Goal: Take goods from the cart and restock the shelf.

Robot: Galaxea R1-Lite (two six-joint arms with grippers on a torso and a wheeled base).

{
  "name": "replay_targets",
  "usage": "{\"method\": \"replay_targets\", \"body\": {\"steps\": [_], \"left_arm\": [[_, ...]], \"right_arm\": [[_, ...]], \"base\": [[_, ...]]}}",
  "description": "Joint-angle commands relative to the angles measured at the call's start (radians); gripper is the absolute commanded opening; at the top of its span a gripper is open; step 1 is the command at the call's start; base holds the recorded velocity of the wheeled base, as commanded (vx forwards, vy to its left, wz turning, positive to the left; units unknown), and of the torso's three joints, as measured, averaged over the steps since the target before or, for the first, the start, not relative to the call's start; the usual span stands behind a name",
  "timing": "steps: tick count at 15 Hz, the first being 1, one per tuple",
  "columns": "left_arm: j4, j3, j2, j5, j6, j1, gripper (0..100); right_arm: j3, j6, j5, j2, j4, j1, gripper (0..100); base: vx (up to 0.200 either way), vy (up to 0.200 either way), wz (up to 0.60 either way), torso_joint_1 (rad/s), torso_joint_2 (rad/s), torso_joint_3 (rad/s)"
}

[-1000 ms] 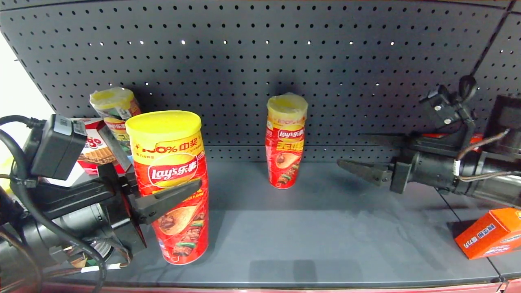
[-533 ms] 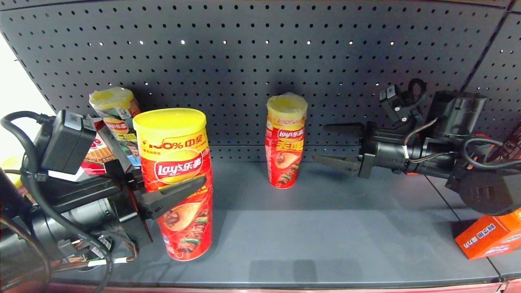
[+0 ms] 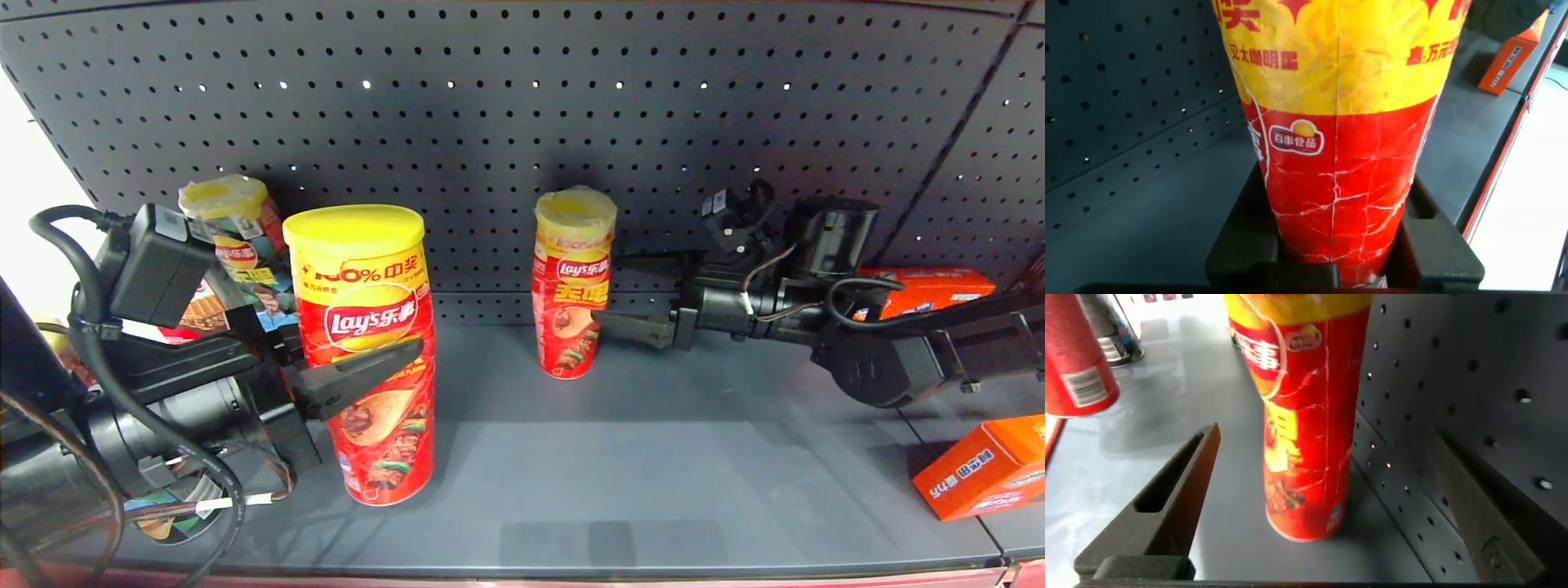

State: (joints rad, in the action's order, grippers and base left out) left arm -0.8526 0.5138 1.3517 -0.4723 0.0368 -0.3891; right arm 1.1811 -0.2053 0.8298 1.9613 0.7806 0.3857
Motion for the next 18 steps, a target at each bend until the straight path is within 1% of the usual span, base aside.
{"method": "replay_targets", "body": {"steps": [1, 6, 8, 11, 14, 15, 18], "left_arm": [[0.0, 0.0, 0.006, 0.0, 0.0, 0.001, 0], [0.0, -0.008, 0.006, 0.001, 0.0, 0.004, 0], [0.0, -0.011, 0.006, 0.003, 0.0, 0.006, 0], [0.0, -0.012, 0.006, 0.003, 0.0, 0.006, 0], [0.0, -0.015, 0.006, 0.001, 0.0, 0.006, 0], [0.0, -0.015, 0.004, 0.001, 0.0, 0.006, 0], [0.0, -0.015, 0.006, 0.003, 0.0, 0.006, 0]], "right_arm": [[0.032, 0.0, 0.0, 0.048, 0.0, 0.018, 100], [0.072, 0.003, -0.005, 0.111, 0.019, 0.059, 100], [0.08, 0.003, -0.035, 0.131, 0.023, 0.078, 100], [0.109, 0.004, -0.049, 0.153, 0.023, 0.084, 100], [0.129, 0.006, -0.041, 0.171, 0.029, 0.085, 100], [0.129, 0.007, -0.049, 0.171, 0.042, 0.088, 0], [0.123, 0.007, -0.072, 0.168, 0.042, 0.11, 0]], "base": [[0.0, 0.0, 0.0, 0.0, 0.0, 0.0], [0.0, 0.0, 0.0, 0.0, 0.0, 0.0], [0.0, 0.0, 0.0, 0.0, 0.0, 0.0], [0.0, 0.0, 0.0, 0.0, 0.0, 0.0], [0.0, 0.0, 0.0, 0.0, 0.0, 0.0], [0.0, 0.0, 0.0, 0.0, 0.0, 0.0], [0.0, 0.0, 0.0, 0.0, 0.0, 0.0]]}}
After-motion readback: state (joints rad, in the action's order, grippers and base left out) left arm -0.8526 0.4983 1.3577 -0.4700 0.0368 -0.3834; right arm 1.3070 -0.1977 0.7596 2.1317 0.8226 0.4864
